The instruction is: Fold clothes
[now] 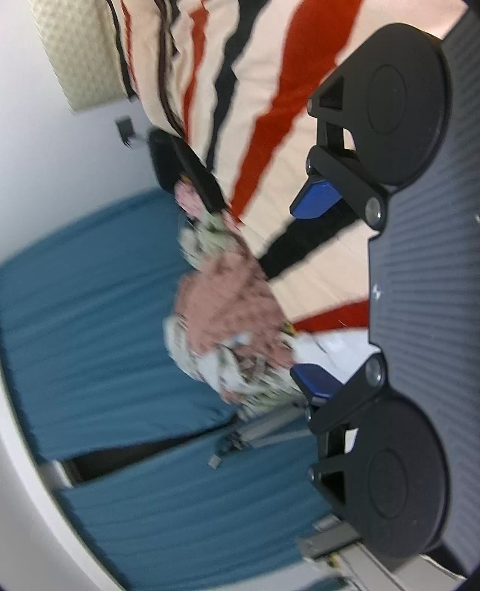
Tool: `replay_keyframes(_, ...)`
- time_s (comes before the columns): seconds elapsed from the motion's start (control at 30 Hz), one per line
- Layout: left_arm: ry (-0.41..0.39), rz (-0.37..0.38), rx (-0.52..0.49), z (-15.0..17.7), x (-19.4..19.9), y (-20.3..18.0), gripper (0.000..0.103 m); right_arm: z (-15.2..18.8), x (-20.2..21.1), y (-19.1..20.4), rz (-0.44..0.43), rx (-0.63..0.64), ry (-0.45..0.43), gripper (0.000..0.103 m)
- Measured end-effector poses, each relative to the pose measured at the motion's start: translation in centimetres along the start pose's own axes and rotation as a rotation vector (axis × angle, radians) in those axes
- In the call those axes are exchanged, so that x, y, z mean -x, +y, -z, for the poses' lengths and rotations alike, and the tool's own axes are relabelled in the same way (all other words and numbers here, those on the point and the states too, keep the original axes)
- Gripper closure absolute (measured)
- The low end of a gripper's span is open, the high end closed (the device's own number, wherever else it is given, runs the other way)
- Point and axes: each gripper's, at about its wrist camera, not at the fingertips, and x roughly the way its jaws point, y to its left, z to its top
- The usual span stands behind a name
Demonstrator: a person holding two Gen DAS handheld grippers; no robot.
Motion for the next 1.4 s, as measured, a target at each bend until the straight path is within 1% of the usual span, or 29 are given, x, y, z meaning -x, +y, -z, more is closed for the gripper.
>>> replay_keyframes(0.03, 0.039, -0.033, 0.037, 0.5, 0.0, 1.0, 0.097, 0.3, -0.2, 0.4, -0.015, 0.006, 0.026, 0.016)
replay_keyframes(0.1, 0.097, -0.099, 0.072, 1.4, 0.0, 2.8, 0.097, 0.9, -0.7, 1.3, -0.046, 0.017, 0.077, 0.016)
replay_keyframes(0.13, 0.121, -0.114, 0.092, 1.6, -0.1, 3.6, 0.096, 1.1, -0.9, 1.8, -0.062, 0.023, 0.1, 0.016)
replay_keyframes(0.17, 0.145, -0.126, 0.112, 1.8, -0.2, 4.3, 0.096, 1.4, -0.9, 2.2, -0.079, 0.028, 0.117, 0.016)
replay_keyframes(0.23, 0.167, -0.107, 0.163, 1.8, -0.4, 5.4, 0.095, 1.9, -1.0, 3.0, -0.104, 0.042, 0.146, 0.016)
replay_keyframes(0.27, 0.165, -0.106, 0.178, 1.6, -0.4, 5.8, 0.089, 2.1, -1.0, 3.4, -0.114, 0.05, 0.157, 0.016)
replay_keyframes(0.33, 0.159, -0.114, 0.187, 1.2, -0.7, 6.3, 0.067, 2.6, -0.9, 4.1, -0.132, 0.067, 0.174, 0.016)
replay_keyframes(0.43, 0.175, -0.134, 0.203, 0.9, -2.0, 7.0, 0.06, 3.2, -1.1, 4.9, -0.15, 0.091, 0.195, 0.016)
replay_keyframes(0.5, 0.209, -0.15, 0.229, 1.1, -3.2, 7.6, 0.059, 3.5, -1.3, 5.3, -0.158, 0.091, 0.213, 0.016)
replay_keyframes(0.53, 0.229, -0.145, 0.245, 1.4, -3.9, 7.7, 0.059, 3.7, -1.3, 5.4, -0.162, 0.091, 0.222, 0.016)
replay_keyframes(0.6, 0.252, -0.131, 0.254, 1.8, -4.7, 7.9, 0.06, 4.0, -1.5, 5.5, -0.166, 0.091, 0.237, 0.016)
replay_keyframes(0.67, 0.258, -0.139, 0.236, 2.1, -5.1, 7.8, 0.064, 4.3, -1.5, 5.7, -0.17, 0.096, 0.247, 0.016)
replay_keyframes(0.73, 0.259, -0.144, 0.217, 2.4, -5.1, 7.5, 0.092, 4.6, -1.4, 5.9, -0.175, 0.101, 0.254, 0.016)
replay_keyframes(0.77, 0.263, -0.142, 0.214, 2.6, -5.1, 7.4, 0.092, 4.7, -1.5, 6.0, -0.178, 0.103, 0.255, 0.016)
replay_keyframes(0.8, 0.254, -0.15, 0.202, 3.0, -4.7, 7.1, 0.096, 4.7, -1.5, 6.1, -0.183, 0.103, 0.257, 0.016)
replay_keyframes(0.93, 0.207, -0.212, 0.12, 4.6, -3.0, 5.5, 0.097, 5.0, -1.3, 6.3, -0.197, 0.101, 0.264, 0.016)
replay_keyframes(1.1, 0.156, -0.247, -0.004, 5.3, -1.9, 3.2, 0.095, 5.2, -0.3, 7.0, -0.213, 0.126, 0.256, 0.016)
replay_keyframes(1.13, 0.147, -0.249, -0.017, 5.1, -2.1, 2.7, 0.092, 5.2, -0.1, 7.1, -0.216, 0.131, 0.255, 0.016)
replay_keyframes(1.17, 0.14, -0.254, -0.029, 5.0, -1.7, 2.4, 0.091, 5.3, 0.1, 7.3, -0.219, 0.136, 0.253, 0.016)
replay_keyframes(1.2, 0.126, -0.264, -0.043, 4.8, -1.3, 2.1, 0.084, 5.3, 0.2, 7.4, -0.223, 0.141, 0.252, 0.016)
replay_keyframes(1.23, 0.112, -0.275, -0.056, 4.6, -0.9, 1.8, 0.069, 5.4, 0.4, 7.6, -0.226, 0.146, 0.25, 0.016)
replay_keyframes(1.27, 0.088, -0.277, -0.064, 4.3, -0.4, 1.4, 0.06, 5.4, 0.6, 7.7, -0.229, 0.151, 0.249, 0.016)
replay_keyframes(1.3, 0.062, -0.277, -0.07, 4.0, 0.2, 1.1, 0.045, 5.5, 0.8, 7.8, -0.232, 0.156, 0.247, 0.016)
replay_keyframes(1.33, 0.035, -0.28, -0.075, 3.7, 0.7, 0.7, 0.035, 5.5, 1.1, 8.0, -0.236, 0.161, 0.244, 0.016)
replay_keyframes(1.37, 0.015, -0.285, -0.089, 3.2, 1.3, 0.3, 0.031, 5.4, 1.7, 8.3, -0.241, 0.164, 0.237, 0.016)
replay_keyframes(1.4, -0.004, -0.292, -0.104, 2.8, 2.0, -0.1, 0.024, 5.3, 2.2, 8.5, -0.246, 0.168, 0.231, 0.016)
